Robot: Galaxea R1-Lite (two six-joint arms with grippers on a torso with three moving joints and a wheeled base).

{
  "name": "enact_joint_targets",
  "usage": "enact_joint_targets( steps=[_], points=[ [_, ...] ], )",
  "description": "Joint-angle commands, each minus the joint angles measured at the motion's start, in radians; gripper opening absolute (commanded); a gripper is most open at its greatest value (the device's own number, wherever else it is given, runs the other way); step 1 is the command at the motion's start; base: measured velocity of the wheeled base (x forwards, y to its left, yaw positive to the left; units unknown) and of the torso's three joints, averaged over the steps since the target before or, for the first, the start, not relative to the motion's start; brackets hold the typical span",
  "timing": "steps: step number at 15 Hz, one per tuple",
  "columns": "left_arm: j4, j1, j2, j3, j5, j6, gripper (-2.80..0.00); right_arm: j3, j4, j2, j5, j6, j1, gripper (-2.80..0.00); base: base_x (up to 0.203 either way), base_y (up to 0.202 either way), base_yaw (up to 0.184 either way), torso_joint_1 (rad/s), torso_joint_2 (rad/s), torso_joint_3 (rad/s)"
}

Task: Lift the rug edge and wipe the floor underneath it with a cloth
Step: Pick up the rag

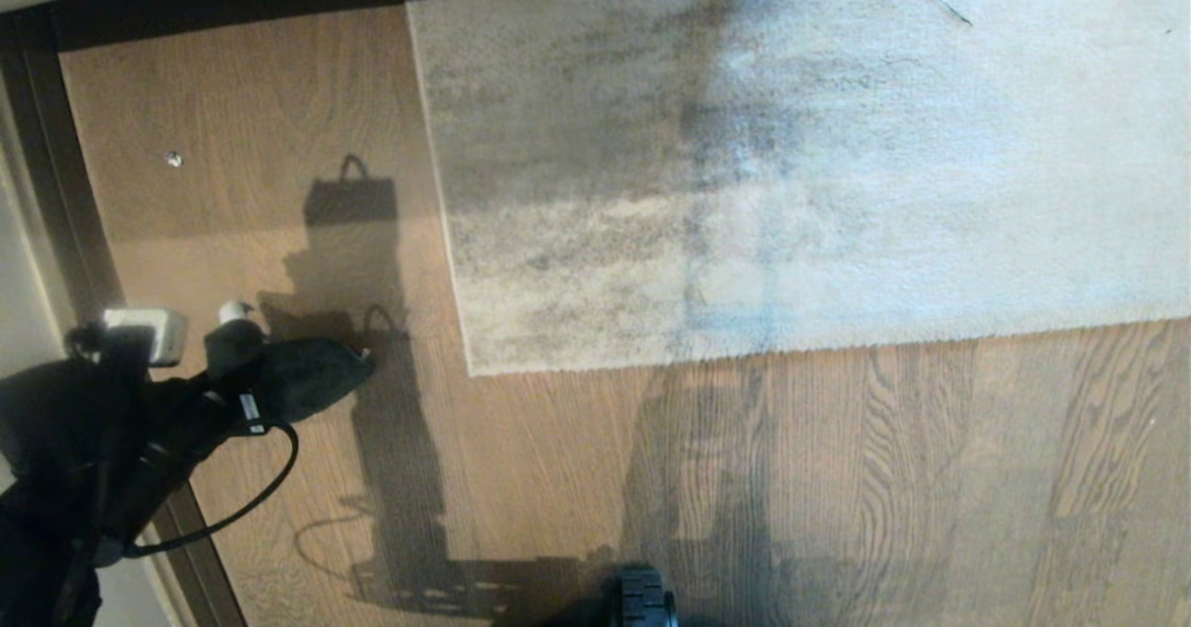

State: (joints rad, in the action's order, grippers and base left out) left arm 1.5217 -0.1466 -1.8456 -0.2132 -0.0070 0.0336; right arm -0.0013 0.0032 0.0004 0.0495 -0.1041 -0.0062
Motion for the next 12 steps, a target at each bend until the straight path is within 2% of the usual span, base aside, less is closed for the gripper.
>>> enact_joint_targets(
  steps=[1, 4, 12],
  points=[
    [0.048, 0.001, 0.127, 0.080, 0.002, -0.001, -2.80, 0.000, 0.000, 0.000, 0.001, 0.000, 0.000, -2.80, 0.000, 0.000, 0.000, 0.000, 0.00, 0.000],
    [0.048, 0.009, 0.223, 0.171, 0.000, -0.004, -2.80, 0.000, 0.000, 0.000, 0.001, 0.000, 0.000, -2.80, 0.000, 0.000, 0.000, 0.000, 0.00, 0.000],
    [0.048, 0.001, 0.424, 0.209, 0.003, -0.037, -2.80, 0.000, 0.000, 0.000, 0.001, -0.001, 0.000, -2.80, 0.000, 0.000, 0.000, 0.000, 0.00, 0.000]
  ],
)
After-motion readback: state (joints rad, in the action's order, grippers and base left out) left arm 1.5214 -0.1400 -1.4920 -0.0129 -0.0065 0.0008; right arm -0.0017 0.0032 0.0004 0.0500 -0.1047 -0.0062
